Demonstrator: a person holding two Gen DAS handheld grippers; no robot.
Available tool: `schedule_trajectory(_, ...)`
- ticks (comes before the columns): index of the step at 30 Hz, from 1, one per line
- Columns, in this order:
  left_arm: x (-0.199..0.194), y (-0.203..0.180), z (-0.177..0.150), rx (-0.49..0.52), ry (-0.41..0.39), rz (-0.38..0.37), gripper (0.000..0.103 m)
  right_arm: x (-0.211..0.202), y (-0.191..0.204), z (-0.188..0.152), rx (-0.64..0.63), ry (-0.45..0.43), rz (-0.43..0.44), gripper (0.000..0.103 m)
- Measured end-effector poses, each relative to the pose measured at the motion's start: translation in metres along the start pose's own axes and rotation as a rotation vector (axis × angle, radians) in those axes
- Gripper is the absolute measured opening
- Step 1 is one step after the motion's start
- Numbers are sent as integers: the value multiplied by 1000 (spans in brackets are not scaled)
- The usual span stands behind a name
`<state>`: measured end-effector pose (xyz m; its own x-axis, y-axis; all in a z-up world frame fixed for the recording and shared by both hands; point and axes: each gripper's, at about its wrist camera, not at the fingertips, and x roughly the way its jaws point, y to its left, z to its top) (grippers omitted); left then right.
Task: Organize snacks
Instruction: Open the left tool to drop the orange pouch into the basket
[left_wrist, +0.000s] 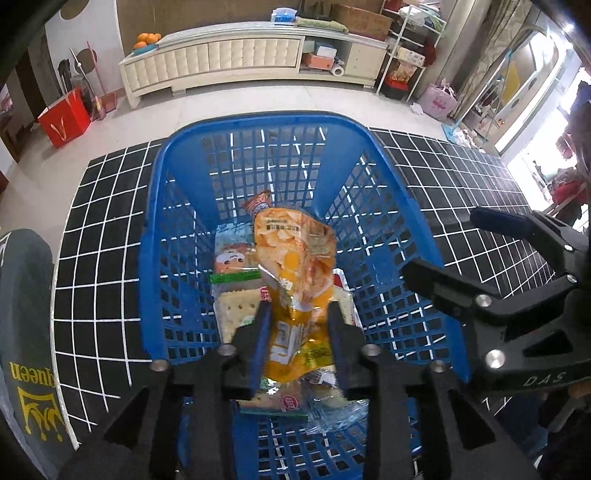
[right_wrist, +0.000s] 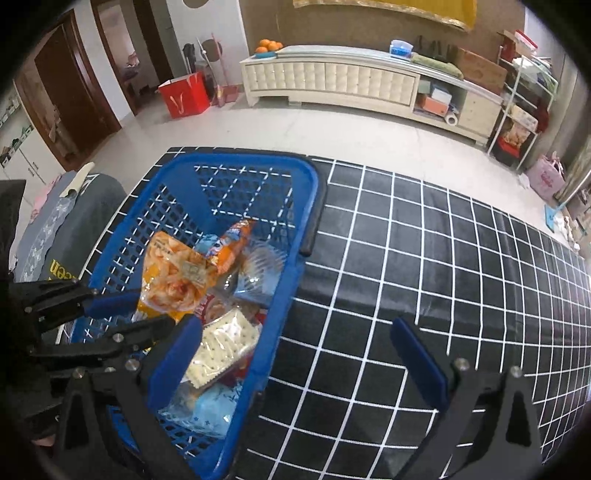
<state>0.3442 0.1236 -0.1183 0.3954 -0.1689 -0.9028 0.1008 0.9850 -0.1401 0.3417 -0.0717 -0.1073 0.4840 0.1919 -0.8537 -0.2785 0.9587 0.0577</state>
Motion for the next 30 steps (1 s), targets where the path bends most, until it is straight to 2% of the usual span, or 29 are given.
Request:
schedule_trajectory(6, -5, -8, 0, 29, -9, 7, 40, -9, -6, -4, 10, -8, -9, 103)
schedule_trajectory(13, -8, -16, 1, 79, -6, 20, 41, -31, -12, -9, 17, -36, -35, 103)
schedule_trajectory(17, -7, -14, 1, 60, -4, 30, 41, -40, -15, -11, 12, -44, -49, 103)
schedule_trajectory(20, -12, -13, 0, 44, -29, 38, 51, -43, -18, -12, 19, -48, -57, 103)
schedule_trajectory(22, -15, -13, -1, 47, -38, 39, 70, -48, -18, -13, 21, -55, -58, 103)
schedule_trajectory(23, -16, -13, -1, 52, -40, 46, 88, -49, -18, -14, 18, -58, -59, 103)
schedule_trajectory(26, -20, -13, -1, 48, -61, 74, 91, -54, -16, -16, 15, -61, -62, 103)
schedule_trajectory(30, -34, -11, -6, 21, -85, 49, 91, -63, -15, -19, 17, -72, -64, 103)
